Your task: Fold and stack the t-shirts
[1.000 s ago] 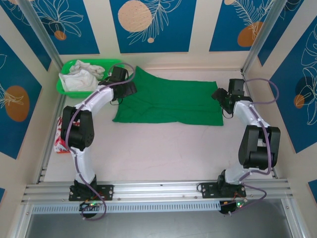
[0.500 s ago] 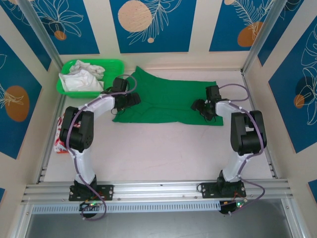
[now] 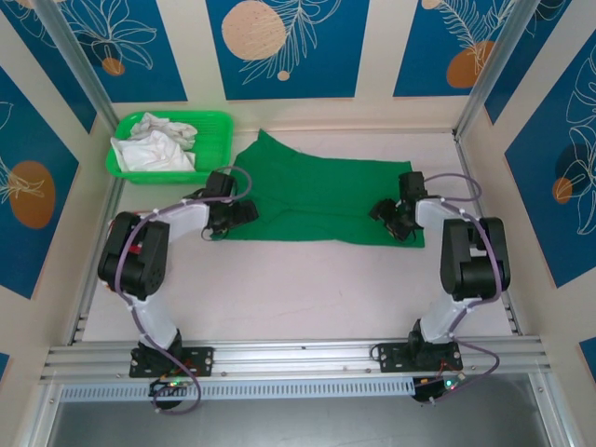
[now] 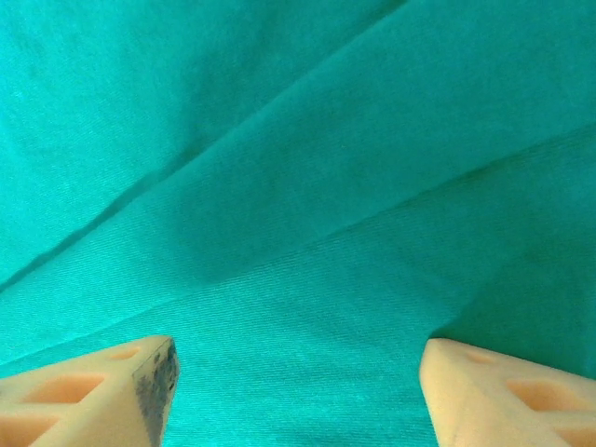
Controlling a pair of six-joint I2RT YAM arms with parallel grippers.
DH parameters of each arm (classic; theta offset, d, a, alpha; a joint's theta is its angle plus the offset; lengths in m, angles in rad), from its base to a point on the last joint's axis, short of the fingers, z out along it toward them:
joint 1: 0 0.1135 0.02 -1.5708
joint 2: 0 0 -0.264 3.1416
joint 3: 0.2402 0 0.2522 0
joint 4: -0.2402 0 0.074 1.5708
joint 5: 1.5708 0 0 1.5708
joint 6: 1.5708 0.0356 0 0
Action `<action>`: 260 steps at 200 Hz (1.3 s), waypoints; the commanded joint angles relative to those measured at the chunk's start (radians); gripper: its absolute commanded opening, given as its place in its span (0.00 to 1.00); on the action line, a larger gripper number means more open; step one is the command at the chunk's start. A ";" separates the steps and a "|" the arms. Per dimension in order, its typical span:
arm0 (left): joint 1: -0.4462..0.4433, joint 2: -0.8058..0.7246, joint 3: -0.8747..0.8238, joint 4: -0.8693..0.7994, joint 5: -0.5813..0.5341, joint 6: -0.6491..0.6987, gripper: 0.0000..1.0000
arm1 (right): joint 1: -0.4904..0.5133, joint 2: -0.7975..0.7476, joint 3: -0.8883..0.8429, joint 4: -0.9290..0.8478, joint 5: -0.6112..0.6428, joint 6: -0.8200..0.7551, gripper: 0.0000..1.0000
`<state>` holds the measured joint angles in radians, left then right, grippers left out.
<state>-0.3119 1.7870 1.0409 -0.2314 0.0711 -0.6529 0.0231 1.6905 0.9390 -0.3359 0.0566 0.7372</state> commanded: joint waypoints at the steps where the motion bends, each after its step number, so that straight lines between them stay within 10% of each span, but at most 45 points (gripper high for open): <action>1: -0.010 -0.069 -0.102 -0.052 0.014 -0.035 0.86 | -0.009 -0.063 -0.096 -0.104 -0.006 0.030 0.71; 105: -0.061 -0.409 -0.255 -0.234 -0.038 -0.115 0.87 | 0.002 -0.415 -0.263 -0.187 -0.052 0.023 0.72; 195: -0.060 0.099 0.261 -0.120 -0.040 -0.077 0.90 | 0.069 -0.099 0.052 -0.028 -0.018 -0.047 0.69; 260: -0.060 0.076 0.133 -0.111 -0.031 -0.084 0.89 | 0.052 -0.098 -0.099 -0.050 -0.014 -0.044 0.68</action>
<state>-0.3672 1.9102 1.2400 -0.3267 0.0299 -0.7502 0.0849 1.6382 0.9260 -0.3519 0.0376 0.6983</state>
